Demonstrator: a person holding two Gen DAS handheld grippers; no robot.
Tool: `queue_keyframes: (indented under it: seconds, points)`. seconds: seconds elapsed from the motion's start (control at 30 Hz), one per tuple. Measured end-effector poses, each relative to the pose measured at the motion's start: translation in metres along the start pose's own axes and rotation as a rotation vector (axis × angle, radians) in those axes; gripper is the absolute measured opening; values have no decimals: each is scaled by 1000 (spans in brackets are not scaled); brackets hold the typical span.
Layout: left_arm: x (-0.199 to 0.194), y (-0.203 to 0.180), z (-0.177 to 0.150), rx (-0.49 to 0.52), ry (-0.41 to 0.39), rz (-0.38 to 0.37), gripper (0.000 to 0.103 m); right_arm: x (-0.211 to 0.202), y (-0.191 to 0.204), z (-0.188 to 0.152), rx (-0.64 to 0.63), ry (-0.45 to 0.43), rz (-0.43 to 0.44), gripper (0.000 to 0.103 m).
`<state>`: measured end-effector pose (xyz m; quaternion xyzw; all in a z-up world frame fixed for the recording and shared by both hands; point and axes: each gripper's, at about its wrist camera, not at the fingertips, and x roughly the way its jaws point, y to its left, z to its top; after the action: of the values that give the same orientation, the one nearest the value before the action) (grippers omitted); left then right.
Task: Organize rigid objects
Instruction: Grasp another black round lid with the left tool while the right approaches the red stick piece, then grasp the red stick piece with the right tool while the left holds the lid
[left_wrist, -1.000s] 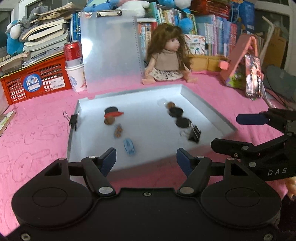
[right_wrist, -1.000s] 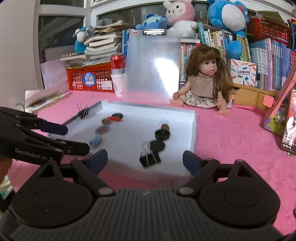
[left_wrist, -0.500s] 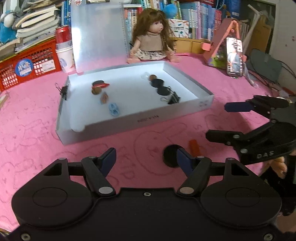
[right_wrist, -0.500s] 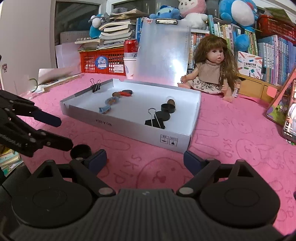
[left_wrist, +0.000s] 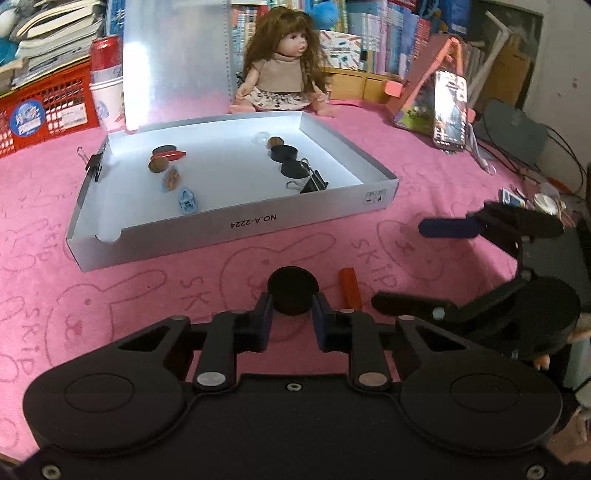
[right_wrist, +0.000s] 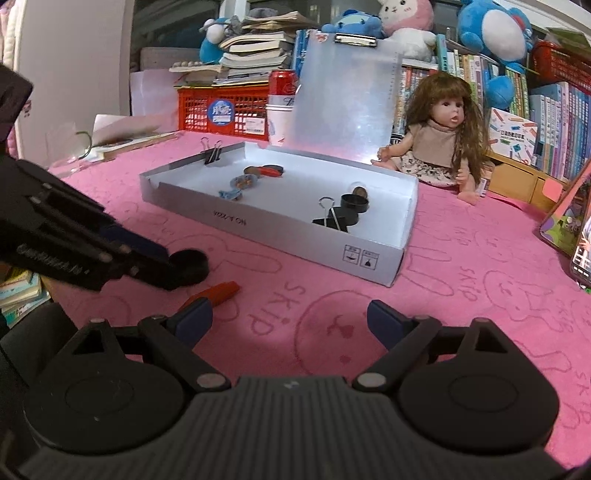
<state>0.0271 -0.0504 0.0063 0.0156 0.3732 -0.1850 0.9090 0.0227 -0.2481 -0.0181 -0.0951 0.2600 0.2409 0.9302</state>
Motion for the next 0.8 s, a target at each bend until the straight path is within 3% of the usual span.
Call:
queue_keyframes:
  seconds: [0.17,0.57,0.67,0.8]
  points:
    - [3,2,2,-22,-5,8,12,0,5,-3,-23,9,27,95]
    - [1,8,4,-18,-28,40,12,9,24,6,-146,13,118,95]
    - [1,7,4,-8,-32,43,13,13,30,12,-216,25,161,90]
    - [0,7,4,-10,-33,46,13,16,33,20,-253,50,232,75]
